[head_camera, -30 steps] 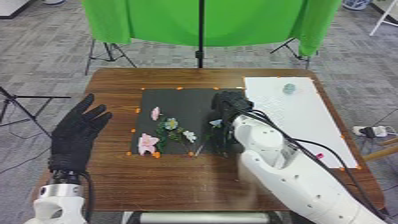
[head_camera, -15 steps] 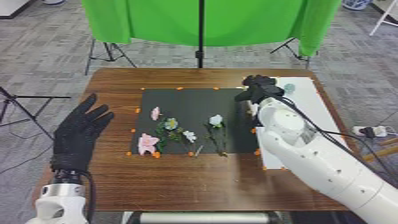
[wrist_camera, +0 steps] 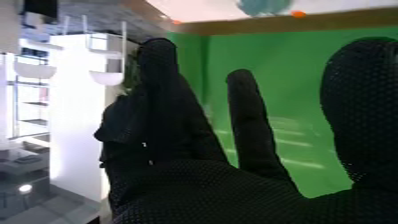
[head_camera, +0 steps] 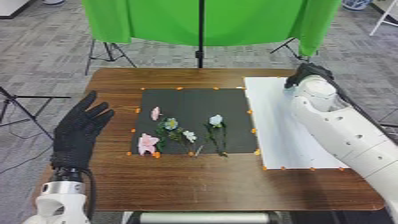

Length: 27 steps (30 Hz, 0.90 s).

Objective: Arrange flowers

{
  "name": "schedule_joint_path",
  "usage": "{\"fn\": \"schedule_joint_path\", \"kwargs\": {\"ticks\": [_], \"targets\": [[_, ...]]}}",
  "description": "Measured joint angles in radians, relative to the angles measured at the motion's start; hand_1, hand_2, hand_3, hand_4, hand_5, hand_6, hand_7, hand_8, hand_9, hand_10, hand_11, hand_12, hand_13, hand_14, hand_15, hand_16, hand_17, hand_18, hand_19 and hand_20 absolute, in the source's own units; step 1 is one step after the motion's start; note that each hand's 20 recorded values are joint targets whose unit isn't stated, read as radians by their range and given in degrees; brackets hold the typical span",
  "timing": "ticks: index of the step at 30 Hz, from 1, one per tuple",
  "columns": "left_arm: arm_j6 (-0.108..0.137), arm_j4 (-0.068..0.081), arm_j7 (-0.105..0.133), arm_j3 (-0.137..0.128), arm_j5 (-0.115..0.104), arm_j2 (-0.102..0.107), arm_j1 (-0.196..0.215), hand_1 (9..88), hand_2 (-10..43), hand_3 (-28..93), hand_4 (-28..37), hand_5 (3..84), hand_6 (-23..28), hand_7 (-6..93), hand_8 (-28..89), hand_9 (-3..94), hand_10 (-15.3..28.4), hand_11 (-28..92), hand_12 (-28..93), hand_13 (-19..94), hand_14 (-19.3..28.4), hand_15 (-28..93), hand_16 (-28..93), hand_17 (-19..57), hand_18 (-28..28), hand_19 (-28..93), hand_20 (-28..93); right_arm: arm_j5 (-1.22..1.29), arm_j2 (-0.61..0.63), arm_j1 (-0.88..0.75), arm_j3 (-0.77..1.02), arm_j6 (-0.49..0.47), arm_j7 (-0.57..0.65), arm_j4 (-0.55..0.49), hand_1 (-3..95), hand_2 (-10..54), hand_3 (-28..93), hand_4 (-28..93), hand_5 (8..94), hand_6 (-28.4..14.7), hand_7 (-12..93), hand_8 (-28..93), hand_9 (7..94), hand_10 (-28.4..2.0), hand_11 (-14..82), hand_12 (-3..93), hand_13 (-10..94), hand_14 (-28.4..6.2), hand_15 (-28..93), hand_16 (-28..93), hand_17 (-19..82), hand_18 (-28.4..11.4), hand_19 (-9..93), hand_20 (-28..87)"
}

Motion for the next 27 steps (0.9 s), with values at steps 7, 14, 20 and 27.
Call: {"fn": "schedule_joint_path", "kwargs": {"ticks": [7, 14, 20, 27], "targets": [[0.0, 0.002, 0.007, 0.003, -0.001, 0.005, -0.002, 26.8, 9.6, 74, -20.5, 35.2, 9.0, 12.1, -9, 32.8, 19.6, 26, 12, 22, 24.3, 49, -7, -11.3, 19.9, 43, 19, 0.0, -0.016, -0.002, -0.018, -0.04, -0.001, 0.012, 29.7, -9.5, 80, -28, 34.7, 4.1, 14, -12, 41.3, -20.9, 11.5, 13.4, 42, -17.2, 74, 4, 19, -21.6, 92, 51], [-0.001, 0.006, 0.006, 0.006, -0.001, 0.007, -0.008, 26.7, 9.5, 74, -20.4, 35.3, 9.0, 12.1, -9, 32.8, 19.6, 26, 12, 22, 24.4, 49, -7, -11.3, 19.9, 43, 19, -0.015, -0.021, -0.004, -0.02, -0.101, -0.014, 0.015, 39.9, -9.5, 76, -28, 57.0, 7.3, 15, -14, 65.8, -10.6, 15.4, 13.0, 60, -9.8, 67, 8, 23, -22.2, 91, 49], [-0.001, 0.007, 0.006, 0.008, -0.001, 0.007, -0.012, 26.8, 9.6, 74, -20.5, 35.2, 9.0, 12.1, -9, 32.9, 19.6, 27, 12, 22, 24.4, 49, -7, -11.3, 19.9, 43, 19, -0.065, -0.017, -0.015, -0.029, -0.124, -0.034, 0.019, 54.3, -9.5, 60, -28, 77.2, 7.7, 12, -5, 83.2, -5.1, 8.9, 22.6, 71, -4.3, 65, 15, 28, -20.9, 93, 47], [-0.003, 0.009, 0.007, 0.01, -0.001, 0.007, -0.015, 26.7, 9.6, 74, -20.5, 35.2, 9.1, 12.1, -9, 32.9, 19.6, 27, 12, 22, 24.3, 49, -7, -11.3, 19.9, 43, 19, -0.16, 0.009, -0.023, -0.115, 0.093, -0.067, 0.03, 61.8, -9.5, 56, -28, 88.6, 6.2, 12, -1, 93.7, -3.3, 15.9, 26.9, 80, -0.8, 67, 20, 34, -18.5, 93, 51]]}}
